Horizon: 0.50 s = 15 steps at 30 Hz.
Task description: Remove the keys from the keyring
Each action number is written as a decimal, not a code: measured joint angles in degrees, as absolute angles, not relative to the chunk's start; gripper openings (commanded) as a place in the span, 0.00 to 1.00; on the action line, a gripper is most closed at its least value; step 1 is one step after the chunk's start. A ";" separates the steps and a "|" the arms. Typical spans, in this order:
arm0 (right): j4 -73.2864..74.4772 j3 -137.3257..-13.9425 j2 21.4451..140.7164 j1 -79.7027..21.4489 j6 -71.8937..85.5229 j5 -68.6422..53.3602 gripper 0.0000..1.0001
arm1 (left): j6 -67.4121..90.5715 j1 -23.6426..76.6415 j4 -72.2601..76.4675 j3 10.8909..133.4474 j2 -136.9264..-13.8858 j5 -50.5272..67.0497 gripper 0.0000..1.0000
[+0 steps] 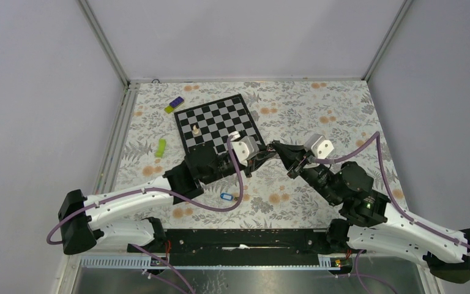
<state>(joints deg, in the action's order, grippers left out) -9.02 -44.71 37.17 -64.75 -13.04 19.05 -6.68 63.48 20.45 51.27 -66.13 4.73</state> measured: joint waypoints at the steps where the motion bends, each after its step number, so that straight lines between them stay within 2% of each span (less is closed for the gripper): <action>1: -9.26 -44.31 36.73 -64.75 -13.04 19.14 0.00 | -6.85 63.51 20.56 51.18 -66.06 4.97 0.10; 8: -9.78 -42.63 34.85 -64.82 -13.06 18.92 0.00 | -7.09 63.81 19.49 50.41 -64.23 6.42 0.02; 11: -9.85 -41.89 34.04 -64.84 -13.06 18.87 0.00 | -7.20 63.81 18.52 50.43 -63.66 6.61 0.02; 15: -9.80 -41.10 33.12 -64.88 -13.02 18.24 0.00 | -7.29 63.81 16.88 50.43 -63.20 6.96 0.09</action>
<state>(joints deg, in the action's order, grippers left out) -9.80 -41.10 33.12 -64.88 -13.02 18.24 -7.29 63.81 16.88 50.43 -63.20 6.96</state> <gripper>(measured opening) 0.021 0.141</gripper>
